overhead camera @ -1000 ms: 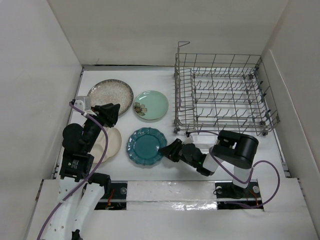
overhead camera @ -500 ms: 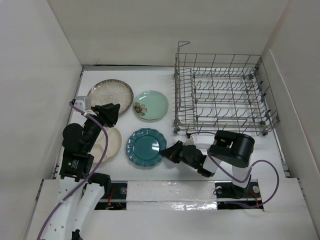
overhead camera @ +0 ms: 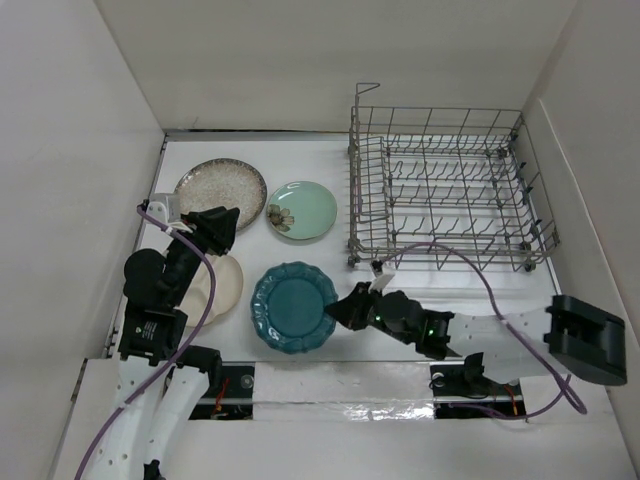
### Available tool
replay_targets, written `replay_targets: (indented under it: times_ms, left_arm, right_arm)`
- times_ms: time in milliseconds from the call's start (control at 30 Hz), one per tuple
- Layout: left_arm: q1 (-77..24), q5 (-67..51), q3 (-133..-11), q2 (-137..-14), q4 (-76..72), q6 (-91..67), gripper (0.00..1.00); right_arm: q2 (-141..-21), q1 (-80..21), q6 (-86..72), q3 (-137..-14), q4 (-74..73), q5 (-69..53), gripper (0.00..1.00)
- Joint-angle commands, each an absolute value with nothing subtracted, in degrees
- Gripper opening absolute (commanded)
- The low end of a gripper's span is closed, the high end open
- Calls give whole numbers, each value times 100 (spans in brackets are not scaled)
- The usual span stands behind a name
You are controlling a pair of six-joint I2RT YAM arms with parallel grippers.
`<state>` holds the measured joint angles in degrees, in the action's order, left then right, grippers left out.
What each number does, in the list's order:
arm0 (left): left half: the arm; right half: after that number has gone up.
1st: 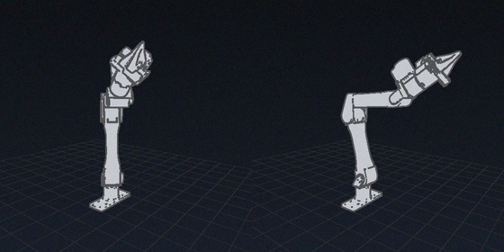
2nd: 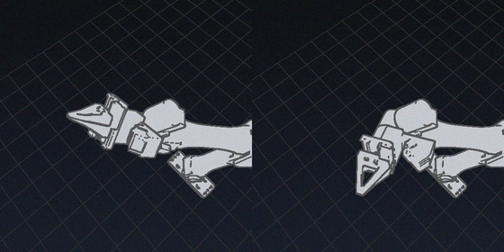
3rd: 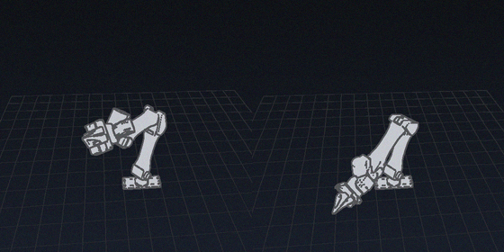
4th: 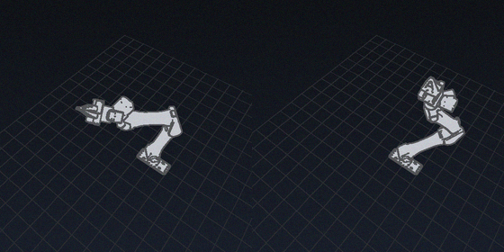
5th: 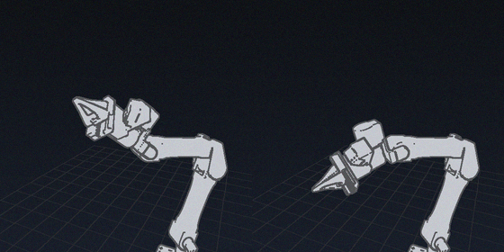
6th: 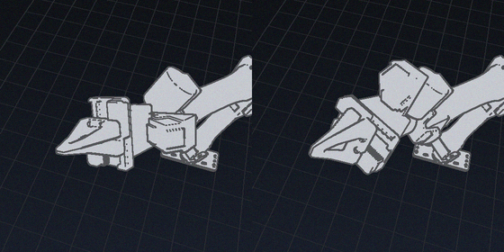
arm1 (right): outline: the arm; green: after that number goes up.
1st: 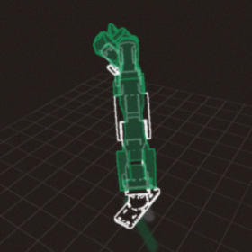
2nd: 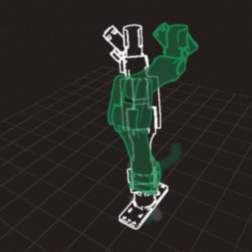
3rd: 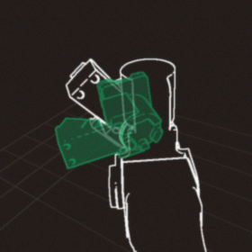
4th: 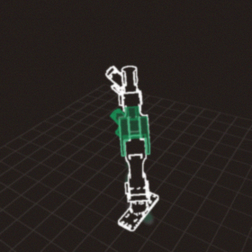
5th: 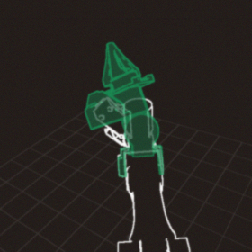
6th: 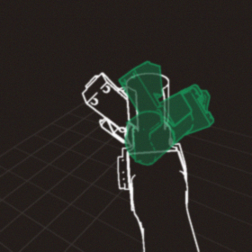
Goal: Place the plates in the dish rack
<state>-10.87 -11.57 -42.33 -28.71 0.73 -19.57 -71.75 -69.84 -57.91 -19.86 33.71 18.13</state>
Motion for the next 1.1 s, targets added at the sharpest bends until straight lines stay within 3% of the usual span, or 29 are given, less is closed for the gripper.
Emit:
replay_targets:
  times_ms: [0,267,500,767,1067]
  left_arm:
    - [-1090,-1090,-4219,-2786,-202,-1916,32]
    - [-1090,-1107,-4210,-2716,-202,-1934,32]
    - [-1090,-1116,-4201,-2707,-202,-1934,32]
    - [-1090,-1134,-4201,-2707,-202,-1942,32]
    - [-1090,-1160,-4192,-2760,-211,-1951,33]
  right_arm:
    - [-5981,-6996,-4792,-2907,3421,2162,0]
    - [-4747,-6637,-2682,-4788,1706,2662,0]
    - [-4579,-4994,-1943,-6090,1134,2831,0]
    - [-4807,-2351,-1855,-6907,352,2760,0]
    - [-5711,-941,-1819,-7356,-545,2392,0]
